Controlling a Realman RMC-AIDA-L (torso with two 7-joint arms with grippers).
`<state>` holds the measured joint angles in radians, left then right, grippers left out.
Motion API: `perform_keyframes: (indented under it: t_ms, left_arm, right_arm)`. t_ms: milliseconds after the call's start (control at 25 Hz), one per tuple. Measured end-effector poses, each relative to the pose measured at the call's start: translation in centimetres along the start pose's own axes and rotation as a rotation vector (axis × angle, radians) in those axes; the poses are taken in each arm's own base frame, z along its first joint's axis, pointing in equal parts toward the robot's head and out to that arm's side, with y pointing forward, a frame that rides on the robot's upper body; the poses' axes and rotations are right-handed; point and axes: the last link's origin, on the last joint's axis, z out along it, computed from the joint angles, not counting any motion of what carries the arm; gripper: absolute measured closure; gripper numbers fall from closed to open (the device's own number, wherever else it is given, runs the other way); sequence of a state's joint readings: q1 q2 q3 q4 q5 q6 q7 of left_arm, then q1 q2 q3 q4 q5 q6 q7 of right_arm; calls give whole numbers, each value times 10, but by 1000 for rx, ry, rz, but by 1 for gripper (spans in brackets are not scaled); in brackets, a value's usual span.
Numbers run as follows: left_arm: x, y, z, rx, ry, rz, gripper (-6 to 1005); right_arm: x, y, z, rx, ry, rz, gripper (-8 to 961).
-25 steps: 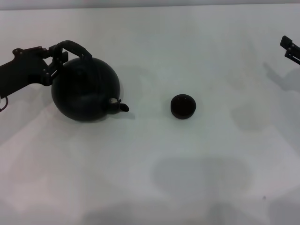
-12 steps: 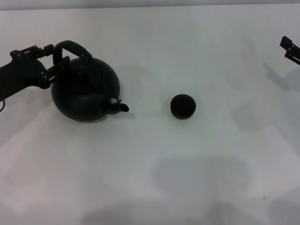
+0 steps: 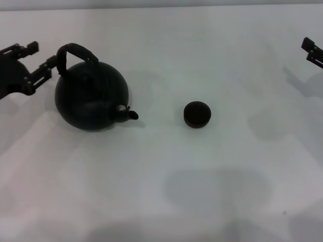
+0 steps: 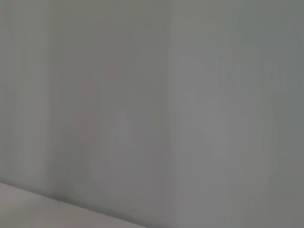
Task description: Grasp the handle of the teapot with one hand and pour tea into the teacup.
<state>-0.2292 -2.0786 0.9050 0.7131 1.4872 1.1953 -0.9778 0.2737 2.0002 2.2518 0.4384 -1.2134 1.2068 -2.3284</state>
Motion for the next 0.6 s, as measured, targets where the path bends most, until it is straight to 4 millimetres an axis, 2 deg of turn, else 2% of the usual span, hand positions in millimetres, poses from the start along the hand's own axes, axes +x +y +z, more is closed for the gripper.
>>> perform_keyframes:
  t_ms: [320, 480, 600]
  left_arm:
    - [9, 8, -30, -8, 125, -14, 488]
    - [2, 12, -50, 47, 171, -44, 490]
    - [-10, 13, -69, 160, 218, -71, 491]
  right_arm:
    - [-1, -2, 0, 5, -3, 2, 93]
    - [-2, -3, -1, 9, -3, 1, 93]
    - [-1, -4, -3, 14, -2, -2, 93]
